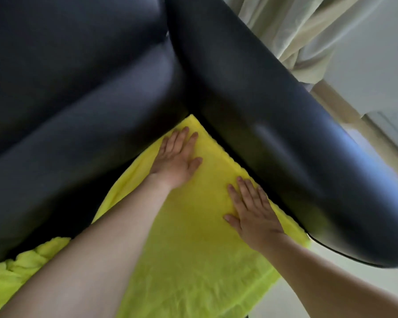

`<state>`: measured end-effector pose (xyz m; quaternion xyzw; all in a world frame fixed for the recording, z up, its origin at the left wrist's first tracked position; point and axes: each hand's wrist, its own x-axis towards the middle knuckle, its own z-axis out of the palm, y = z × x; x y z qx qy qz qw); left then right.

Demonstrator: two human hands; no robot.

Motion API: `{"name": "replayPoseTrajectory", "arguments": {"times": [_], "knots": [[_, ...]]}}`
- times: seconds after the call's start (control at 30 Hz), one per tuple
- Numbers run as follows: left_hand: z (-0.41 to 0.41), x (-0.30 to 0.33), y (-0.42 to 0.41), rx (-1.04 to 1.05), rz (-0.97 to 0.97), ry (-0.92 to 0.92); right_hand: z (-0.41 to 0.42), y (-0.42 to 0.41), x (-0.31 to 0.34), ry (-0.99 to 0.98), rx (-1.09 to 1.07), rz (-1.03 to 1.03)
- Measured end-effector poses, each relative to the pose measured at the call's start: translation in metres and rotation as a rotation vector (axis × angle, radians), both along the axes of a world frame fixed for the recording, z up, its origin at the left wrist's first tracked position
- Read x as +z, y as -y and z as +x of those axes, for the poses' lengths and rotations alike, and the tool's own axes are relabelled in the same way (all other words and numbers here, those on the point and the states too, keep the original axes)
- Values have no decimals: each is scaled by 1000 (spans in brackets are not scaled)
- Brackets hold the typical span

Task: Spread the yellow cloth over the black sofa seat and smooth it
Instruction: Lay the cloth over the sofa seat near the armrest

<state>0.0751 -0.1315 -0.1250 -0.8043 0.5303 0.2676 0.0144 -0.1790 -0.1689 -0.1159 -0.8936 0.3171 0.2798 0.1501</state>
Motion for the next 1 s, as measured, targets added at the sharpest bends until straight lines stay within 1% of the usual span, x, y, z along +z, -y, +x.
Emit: {"name": "replayPoseTrajectory", "arguments": {"times": [0.07, 0.13, 0.17, 0.23, 0.3, 0.33, 0.4, 0.47, 0.5, 0.53, 0.6, 0.63, 0.7, 0.8, 0.87, 0.93, 1.0], "knots": [[-2, -5, 25, -26, 70, -9, -13, 5, 2, -33, -65, 30], [-4, -12, 39, -96, 110, 28, -24, 9, -3, -35, -57, 2], [-9, -16, 44, -116, 115, 41, -28, 12, -2, -101, -65, 49], [-14, -23, 48, -87, 111, 70, -25, 15, 1, -183, -50, 89], [-19, -26, 49, -54, 106, 109, -20, 14, 0, -193, -58, 84], [-22, -27, 50, -54, 105, 134, -20, 13, 1, -184, -70, 73], [-24, -26, 50, -53, 106, 194, -20, 9, 0, -15, -62, -36], [-31, -20, 43, -15, 77, 219, -23, -2, 6, 108, -36, -91], [-36, -16, 35, 18, 39, 202, -27, -10, 6, 135, -21, -99], [-43, -12, 23, 51, -10, 172, -32, -18, 7, 125, -51, -77], [-58, -4, -14, 97, -110, 111, -44, -34, 5, 61, -171, 21], [-66, 1, -38, 110, -131, 89, -47, -39, 4, 39, -196, 35], [-77, 5, -86, 115, -97, 67, -47, -36, 1, -36, -168, 49], [-80, 3, -143, 127, 42, 92, -26, -29, 13, -291, -146, 101], [-79, 10, -167, 174, 79, 119, -4, -32, 26, -389, -168, 72], [-78, 23, -182, 225, 118, 128, 19, -40, 39, -380, -201, 30], [-76, 39, -198, 289, 162, 131, 42, -56, 52, -223, -224, -3]]}}
